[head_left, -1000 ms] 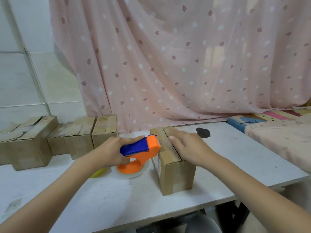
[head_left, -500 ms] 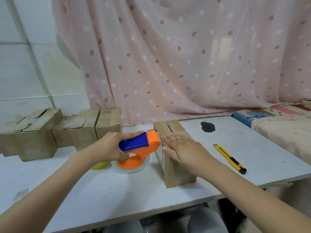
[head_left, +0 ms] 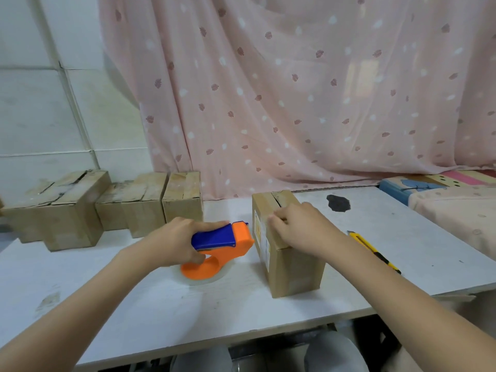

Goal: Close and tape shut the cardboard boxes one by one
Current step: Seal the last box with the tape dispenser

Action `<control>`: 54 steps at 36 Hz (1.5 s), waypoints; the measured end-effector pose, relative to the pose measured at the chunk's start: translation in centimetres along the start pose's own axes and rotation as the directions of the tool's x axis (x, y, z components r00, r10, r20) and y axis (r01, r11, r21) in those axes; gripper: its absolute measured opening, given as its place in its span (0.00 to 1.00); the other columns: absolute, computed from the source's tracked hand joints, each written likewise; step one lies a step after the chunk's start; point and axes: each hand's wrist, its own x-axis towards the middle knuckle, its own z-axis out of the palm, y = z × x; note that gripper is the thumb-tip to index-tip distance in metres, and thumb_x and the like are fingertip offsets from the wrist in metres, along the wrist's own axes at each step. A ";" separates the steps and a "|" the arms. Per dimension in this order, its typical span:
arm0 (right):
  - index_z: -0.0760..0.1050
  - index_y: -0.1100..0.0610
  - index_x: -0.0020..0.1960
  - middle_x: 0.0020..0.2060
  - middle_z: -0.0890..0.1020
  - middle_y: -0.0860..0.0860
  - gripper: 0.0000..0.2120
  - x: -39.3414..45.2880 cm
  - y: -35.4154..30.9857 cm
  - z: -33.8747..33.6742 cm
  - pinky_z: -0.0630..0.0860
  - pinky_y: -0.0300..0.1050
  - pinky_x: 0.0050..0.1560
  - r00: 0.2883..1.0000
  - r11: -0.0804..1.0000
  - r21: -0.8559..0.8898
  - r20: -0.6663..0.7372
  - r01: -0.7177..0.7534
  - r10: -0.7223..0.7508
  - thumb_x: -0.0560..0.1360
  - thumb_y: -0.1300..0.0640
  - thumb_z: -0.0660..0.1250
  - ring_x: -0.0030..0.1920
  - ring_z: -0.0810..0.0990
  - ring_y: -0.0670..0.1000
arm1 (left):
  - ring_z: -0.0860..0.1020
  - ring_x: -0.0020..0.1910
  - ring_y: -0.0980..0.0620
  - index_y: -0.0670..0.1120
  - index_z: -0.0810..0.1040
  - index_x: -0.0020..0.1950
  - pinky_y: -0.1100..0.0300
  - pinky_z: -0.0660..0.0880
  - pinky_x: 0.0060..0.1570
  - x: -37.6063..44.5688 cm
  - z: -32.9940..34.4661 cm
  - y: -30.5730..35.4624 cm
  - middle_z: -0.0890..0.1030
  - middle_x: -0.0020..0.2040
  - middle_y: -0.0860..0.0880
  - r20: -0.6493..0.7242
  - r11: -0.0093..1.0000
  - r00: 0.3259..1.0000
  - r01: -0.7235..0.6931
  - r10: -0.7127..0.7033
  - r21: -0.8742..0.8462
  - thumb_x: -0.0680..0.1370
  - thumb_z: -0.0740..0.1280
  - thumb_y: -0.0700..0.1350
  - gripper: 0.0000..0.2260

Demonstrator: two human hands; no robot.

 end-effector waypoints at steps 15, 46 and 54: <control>0.52 0.63 0.78 0.71 0.67 0.58 0.40 6.1 -3.8 -2.2 0.71 0.50 0.60 0.834 0.894 -0.346 0.371 -0.284 0.409 0.79 0.38 0.62 0.68 0.72 0.58 | 0.75 0.38 0.54 0.74 0.59 0.73 0.60 0.69 0.35 0.7 0.3 0.0 0.78 0.40 0.54 0.009 0.999 1.000 -0.015 0.014 0.050 0.69 0.70 0.51 0.38; 0.56 0.58 0.78 0.66 0.66 0.60 0.42 7.0 -0.3 -5.8 0.79 0.60 0.47 0.627 0.825 -0.146 0.582 -0.545 0.517 0.73 0.42 0.70 0.63 0.75 0.61 | 0.72 0.36 0.53 0.72 0.56 0.75 0.65 0.65 0.32 0.4 -0.7 2.3 0.76 0.40 0.55 -0.028 0.997 1.000 -0.003 0.001 -0.073 0.71 0.70 0.42 0.41; 0.54 0.63 0.78 0.68 0.65 0.67 0.46 7.1 2.3 -5.5 0.68 0.74 0.66 0.591 0.759 0.032 0.649 -0.651 0.479 0.72 0.45 0.74 0.68 0.69 0.73 | 0.72 0.35 0.53 0.75 0.56 0.73 0.64 0.67 0.33 0.4 -0.9 2.9 0.78 0.41 0.54 -0.052 0.994 0.998 -0.025 0.019 -0.105 0.71 0.71 0.44 0.41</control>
